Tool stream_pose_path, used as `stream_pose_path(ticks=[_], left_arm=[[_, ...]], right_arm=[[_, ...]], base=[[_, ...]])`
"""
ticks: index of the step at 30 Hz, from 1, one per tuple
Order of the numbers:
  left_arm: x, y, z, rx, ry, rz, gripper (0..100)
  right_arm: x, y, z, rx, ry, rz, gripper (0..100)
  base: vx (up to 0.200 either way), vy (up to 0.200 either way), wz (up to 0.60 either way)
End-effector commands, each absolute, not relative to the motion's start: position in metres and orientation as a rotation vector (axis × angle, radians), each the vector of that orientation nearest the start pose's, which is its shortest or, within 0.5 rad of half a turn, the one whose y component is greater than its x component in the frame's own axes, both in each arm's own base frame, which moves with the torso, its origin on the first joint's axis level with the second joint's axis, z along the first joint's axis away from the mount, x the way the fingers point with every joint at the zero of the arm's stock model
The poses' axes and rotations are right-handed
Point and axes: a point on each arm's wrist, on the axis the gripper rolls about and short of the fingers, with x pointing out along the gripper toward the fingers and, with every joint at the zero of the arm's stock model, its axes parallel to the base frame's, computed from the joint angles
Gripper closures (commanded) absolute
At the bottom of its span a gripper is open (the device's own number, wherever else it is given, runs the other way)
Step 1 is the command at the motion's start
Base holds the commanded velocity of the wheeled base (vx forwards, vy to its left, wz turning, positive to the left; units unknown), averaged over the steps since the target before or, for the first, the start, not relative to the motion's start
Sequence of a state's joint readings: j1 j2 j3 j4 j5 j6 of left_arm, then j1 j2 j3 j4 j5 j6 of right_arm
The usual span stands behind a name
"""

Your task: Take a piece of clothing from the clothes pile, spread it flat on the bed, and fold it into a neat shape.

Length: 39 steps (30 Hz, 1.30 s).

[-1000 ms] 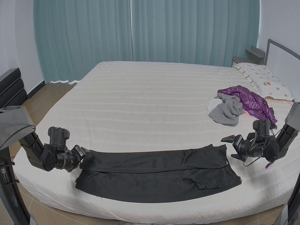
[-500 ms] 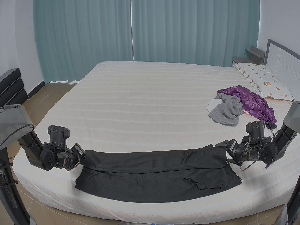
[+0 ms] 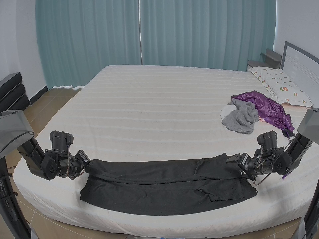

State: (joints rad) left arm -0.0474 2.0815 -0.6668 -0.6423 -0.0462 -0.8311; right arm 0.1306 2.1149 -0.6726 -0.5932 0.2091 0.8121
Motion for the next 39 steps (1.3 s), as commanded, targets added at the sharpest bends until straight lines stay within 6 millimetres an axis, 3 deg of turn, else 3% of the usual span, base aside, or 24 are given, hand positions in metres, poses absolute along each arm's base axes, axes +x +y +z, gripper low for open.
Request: stream_pose_path(ticks=[1,2,12,26,36,39], left_arm=[[0.321,-0.016,0.030,-0.789,0.759,0.237,100],[0.321,-0.016,0.030,-0.788,0.761,0.236,100],[0.322,-0.016,0.031,-0.789,0.758,0.236,100],[0.329,-0.015,0.040,-0.816,0.708,0.229,100],[0.353,-0.012,0.059,-0.896,0.556,0.191,100],[0.361,-0.012,0.055,-0.901,0.550,0.192,100]], right_arm=[[0.316,0.050,0.011,0.781,0.957,-0.043,0],[0.316,0.050,0.011,0.781,0.957,-0.043,100],[0.317,0.051,0.010,0.778,0.967,-0.045,100],[0.327,0.043,0.034,0.808,0.862,-0.028,100],[0.357,0.046,0.050,0.889,0.754,-0.019,100],[0.369,0.046,0.053,0.894,0.721,-0.008,100]], base=[[0.000,0.000,0.00],[0.000,0.000,0.00],[0.000,0.000,0.00],[0.000,0.000,0.00],[0.000,0.000,0.00],[0.000,0.000,0.00]])
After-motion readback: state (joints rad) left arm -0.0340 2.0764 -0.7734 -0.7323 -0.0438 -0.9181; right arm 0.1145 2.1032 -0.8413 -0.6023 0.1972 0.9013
